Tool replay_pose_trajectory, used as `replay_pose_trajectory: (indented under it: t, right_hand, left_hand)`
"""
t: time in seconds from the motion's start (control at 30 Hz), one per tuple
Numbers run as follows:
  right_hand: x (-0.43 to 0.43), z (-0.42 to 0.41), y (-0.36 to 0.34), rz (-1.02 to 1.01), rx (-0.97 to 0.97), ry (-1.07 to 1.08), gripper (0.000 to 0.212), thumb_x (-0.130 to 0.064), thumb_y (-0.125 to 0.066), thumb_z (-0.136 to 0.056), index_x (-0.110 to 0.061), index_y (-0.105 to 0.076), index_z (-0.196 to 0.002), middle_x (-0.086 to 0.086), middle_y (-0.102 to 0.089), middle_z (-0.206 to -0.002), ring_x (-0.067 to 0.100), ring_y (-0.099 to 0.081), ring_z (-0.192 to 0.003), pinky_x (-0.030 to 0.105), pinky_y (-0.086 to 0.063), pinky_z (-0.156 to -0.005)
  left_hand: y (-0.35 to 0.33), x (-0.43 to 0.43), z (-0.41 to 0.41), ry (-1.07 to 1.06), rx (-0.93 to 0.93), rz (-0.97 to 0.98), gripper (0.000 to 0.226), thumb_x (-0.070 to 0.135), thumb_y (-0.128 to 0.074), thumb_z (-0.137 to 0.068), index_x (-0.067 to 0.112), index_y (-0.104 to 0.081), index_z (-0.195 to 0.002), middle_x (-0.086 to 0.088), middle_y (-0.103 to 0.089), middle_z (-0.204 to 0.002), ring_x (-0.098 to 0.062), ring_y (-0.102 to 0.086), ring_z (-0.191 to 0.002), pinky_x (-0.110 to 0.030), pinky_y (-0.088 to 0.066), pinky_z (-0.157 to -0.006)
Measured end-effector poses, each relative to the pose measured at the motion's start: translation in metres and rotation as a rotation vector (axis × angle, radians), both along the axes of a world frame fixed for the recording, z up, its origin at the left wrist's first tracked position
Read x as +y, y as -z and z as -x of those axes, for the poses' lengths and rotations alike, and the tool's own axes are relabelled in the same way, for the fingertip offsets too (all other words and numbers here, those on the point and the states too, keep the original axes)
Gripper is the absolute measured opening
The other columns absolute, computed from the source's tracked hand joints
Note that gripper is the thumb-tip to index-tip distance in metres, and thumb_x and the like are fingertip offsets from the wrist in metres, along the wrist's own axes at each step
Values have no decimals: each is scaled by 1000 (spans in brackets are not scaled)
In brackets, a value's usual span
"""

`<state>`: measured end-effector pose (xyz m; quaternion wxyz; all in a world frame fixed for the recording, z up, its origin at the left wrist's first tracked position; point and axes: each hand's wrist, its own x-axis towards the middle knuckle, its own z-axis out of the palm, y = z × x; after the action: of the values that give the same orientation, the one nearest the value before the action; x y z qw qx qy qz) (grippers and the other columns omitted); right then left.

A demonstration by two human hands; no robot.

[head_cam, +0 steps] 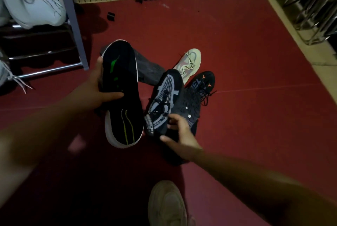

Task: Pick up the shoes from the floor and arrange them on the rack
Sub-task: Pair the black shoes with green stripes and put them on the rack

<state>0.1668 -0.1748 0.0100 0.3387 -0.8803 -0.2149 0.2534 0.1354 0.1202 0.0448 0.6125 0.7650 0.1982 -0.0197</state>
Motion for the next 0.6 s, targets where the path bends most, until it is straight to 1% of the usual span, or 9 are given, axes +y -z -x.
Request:
replay_pose_trajectory:
  t: [0.07, 0.17, 0.23, 0.27, 0.3, 0.33, 0.4, 0.53, 0.6]
  right_hand:
    - [8, 12, 6, 25, -89, 16, 67, -46, -62, -78, -25, -37, -136, 0, -42, -133, 13, -42, -124, 44, -36, -106]
    - [12, -2, 11, 157, -210, 406, 68, -41, -67, -79, -26, -36, -138, 1, -41, -136, 19, -36, -128, 40, -28, -107]
    - [4, -21, 11, 226, -29, 781, 76, -41, -71, -78, -28, -29, -141, 6, -38, -139, 26, -37, -129, 44, -31, -108]
    - [-2, -30, 13, 168, 158, 936, 80, -42, -72, -78, -26, -26, -142, 9, -38, -139, 31, -40, -127, 45, -35, -107]
    - [-7, -35, 15, 68, 356, 1043, 81, -41, -72, -78, -21, -26, -142, 12, -41, -138, 34, -46, -122, 45, -40, -103]
    - [-11, -36, 19, -17, 528, 1097, 82, -40, -74, -77, -15, -28, -141, 15, -47, -134, 34, -53, -115, 44, -46, -97]
    - [-13, -34, 26, -69, 679, 1053, 83, -46, -73, -76, -9, -33, -138, 15, -54, -128, 33, -58, -108, 39, -51, -88]
    - [-16, -40, 36, -102, 696, 970, 86, -68, -55, -78, -10, -38, -140, 12, -51, -137, 30, -55, -117, 38, -46, -86]
    - [-19, -44, 28, -161, 688, 967, 67, -62, -41, -90, -8, -50, -129, 8, -57, -130, 27, -57, -112, 38, -46, -93]
  left_hand:
    - [-2, 1, -1, -5, 0, 0, 108, 3, -70, -78, 28, 7, -150, 23, -19, -136, 6, -24, -124, -14, -31, -95]
    - [-5, -1, -1, 0, -11, -9, 109, 3, -71, -77, 25, 6, -151, 22, -18, -137, 9, -24, -125, -15, -30, -103]
    - [-5, -4, 0, 9, -16, -15, 106, 0, -69, -78, 21, 6, -151, 25, -15, -133, 14, -23, -118, 5, -28, -88]
    - [-6, -6, 1, 15, -9, -11, 105, -1, -68, -79, 21, 6, -150, 26, -14, -131, 14, -23, -117, 10, -27, -79]
    - [-6, -6, 2, 21, -6, -3, 106, 0, -69, -79, 22, 6, -151, 26, -14, -131, 13, -22, -118, 9, -27, -78]
    - [-4, -6, 4, 29, -5, 6, 108, 1, -70, -78, 24, 6, -151, 26, -15, -132, 13, -22, -119, 4, -27, -84]
    - [-2, -6, 7, 51, -10, 34, 109, 1, -70, -77, 27, 6, -150, 27, -17, -134, 14, -24, -120, -6, -29, -93]
    - [-4, -11, 9, 83, -10, 34, 108, -2, -70, -77, 27, 4, -150, 35, -20, -124, 20, -28, -111, 9, -30, -76]
    - [-2, -14, 10, 84, -12, 58, 108, -2, -71, -76, 30, 2, -150, 36, -27, -122, 16, -33, -114, 5, -33, -84]
